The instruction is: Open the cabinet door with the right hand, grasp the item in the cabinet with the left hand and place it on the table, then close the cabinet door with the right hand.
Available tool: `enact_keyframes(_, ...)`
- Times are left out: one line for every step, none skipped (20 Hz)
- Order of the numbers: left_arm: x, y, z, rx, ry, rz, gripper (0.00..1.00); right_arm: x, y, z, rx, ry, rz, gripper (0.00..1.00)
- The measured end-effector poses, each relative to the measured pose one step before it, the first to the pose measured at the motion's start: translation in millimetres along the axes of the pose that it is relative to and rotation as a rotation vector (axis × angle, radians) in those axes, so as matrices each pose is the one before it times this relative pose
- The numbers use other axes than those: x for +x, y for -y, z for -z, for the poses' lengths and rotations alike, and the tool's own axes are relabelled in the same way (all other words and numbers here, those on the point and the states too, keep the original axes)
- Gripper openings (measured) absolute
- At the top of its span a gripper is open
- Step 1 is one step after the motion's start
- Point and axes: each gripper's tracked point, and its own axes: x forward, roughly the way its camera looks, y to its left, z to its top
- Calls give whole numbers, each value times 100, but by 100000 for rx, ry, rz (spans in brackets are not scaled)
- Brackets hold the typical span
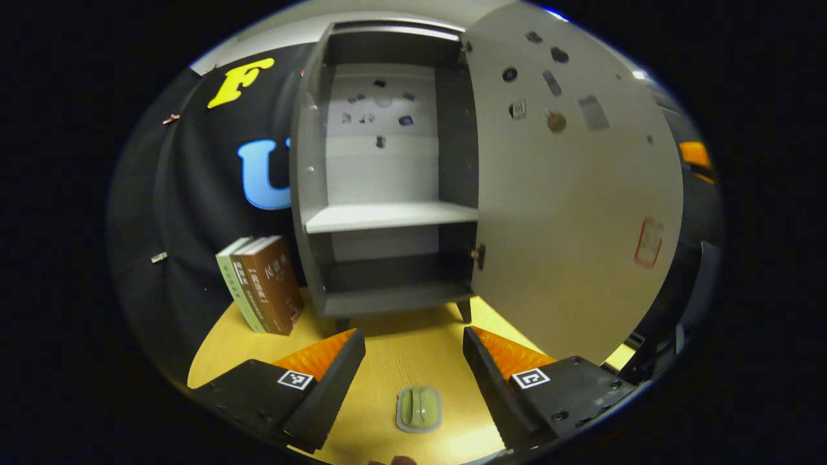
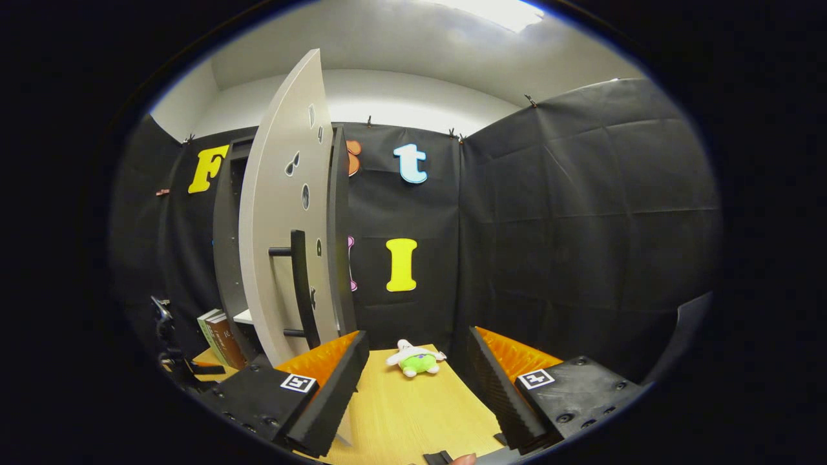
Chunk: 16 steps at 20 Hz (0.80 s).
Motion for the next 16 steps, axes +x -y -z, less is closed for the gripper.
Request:
enact_keyframes(-876, -746, -2028, -230, 3094, -2165, 96, 211, -269, -90, -577, 269, -595, 97)
enact_keyframes(-465, -831, -1996, 76, 2746, -2481, 95, 138, -207, -278, -608, 439, -595, 97)
enact_keyframes(-755, -896, -2070, 339, 2711, -2443, 96, 126, -255, -192, -75, 520, -572, 97)
enact_keyframes(-766, -737, -1765, 638, 3075, -2198, 96, 140, -333, -131, 366, 291, -548, 97)
enact_keyframes(-742, -680, -1882, 878, 3206, -1625, 96, 233, -312, -276, 692, 385, -937, 97)
enact_keyframes(-642, -493, -1571, 252, 2151, -1291, 96, 383, -252, -248, 352, 132, -685, 97)
enact_keyframes(-752, -414, -1340, -1192, 1068, -421, 96, 341, -213, -201, 116, 54, -598, 97)
enact_keyframes(-610, -209, -956, -1795, 437, -229, 94, 228, -23, -117, -196, 168, -243, 97)
enact_keyframes(-689, -471, -858, -1509, -212, -726, 94, 383, -128, -141, -106, -358, -392, 97)
enact_keyframes(-427, -569, -825, -755, -10, -788, 96, 351, -196, -62, 338, -508, -414, 97)
enact_keyframes(-560, -584, -836, -3, 533, -766, 95, 86, -118, 51, 438, -251, -235, 97)
enact_keyframes(-342, -326, -680, 379, 539, -301, 94, 190, -25, -78, 311, -91, 239, 97)
enact_keyframes(-457, -328, -626, 460, 316, 285, 94, 146, -63, -12, -105, -135, 63, 97)
enact_keyframes(-233, -105, -216, 705, -204, 623, 96, 50, -67, 85, -285, -248, 104, 97)
enact_keyframes(-430, -173, -304, 935, -309, 79, 95, 65, -172, 5, -458, 35, -153, 97)
enact_keyframes(-274, -346, -216, 915, -130, -319, 95, 49, -120, 32, -674, -19, 121, 97)
